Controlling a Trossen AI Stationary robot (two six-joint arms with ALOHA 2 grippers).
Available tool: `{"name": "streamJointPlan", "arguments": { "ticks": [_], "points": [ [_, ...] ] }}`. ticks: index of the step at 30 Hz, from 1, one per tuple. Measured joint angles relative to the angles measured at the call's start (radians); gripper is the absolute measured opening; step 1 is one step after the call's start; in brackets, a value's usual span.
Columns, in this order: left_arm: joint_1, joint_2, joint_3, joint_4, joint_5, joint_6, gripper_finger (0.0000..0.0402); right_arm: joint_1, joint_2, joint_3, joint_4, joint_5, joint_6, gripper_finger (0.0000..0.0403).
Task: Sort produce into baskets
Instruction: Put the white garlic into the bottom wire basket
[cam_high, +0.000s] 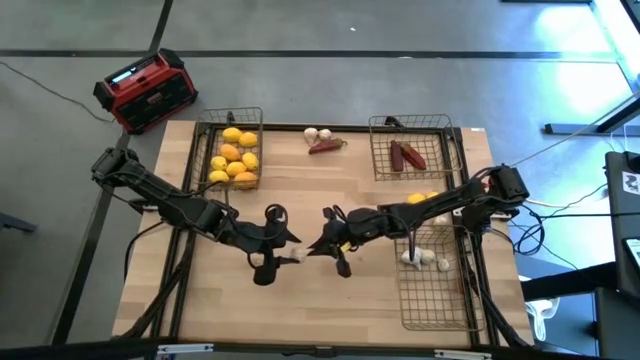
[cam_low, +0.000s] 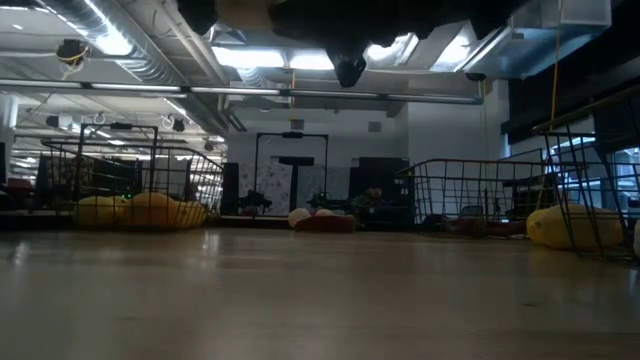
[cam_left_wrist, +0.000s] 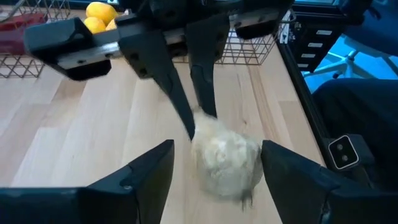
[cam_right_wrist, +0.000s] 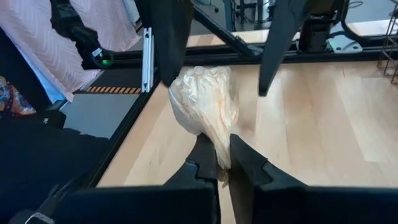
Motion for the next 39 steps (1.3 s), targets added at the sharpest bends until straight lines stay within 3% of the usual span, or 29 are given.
{"name": "streamJointPlan", "arguments": {
  "ticks": [10, 22, 30, 39],
  "points": [
    [0.001, 0.0, 0.001, -0.011, 0.001, 0.011, 0.0237, 0.005, -0.157, 0.001, -0.342, 0.08, 0.001, 0.0016],
    [0.002, 0.0, 0.0, -0.002, -0.055, 0.011, 0.0237, 0.113, -0.337, 0.001, -0.763, 0.158, 0.135, 0.0016],
    [0.001, 0.0, 0.0, -0.002, -0.075, 0.015, 0.0237, 0.246, -0.482, 0.001, -1.045, 0.238, 0.386, 0.0017],
    [0.006, 0.0, 0.0, -0.002, -0.097, 0.026, 0.0237, 0.466, -0.558, 0.001, -1.276, 0.272, 0.819, 0.0017]
  ]
}}
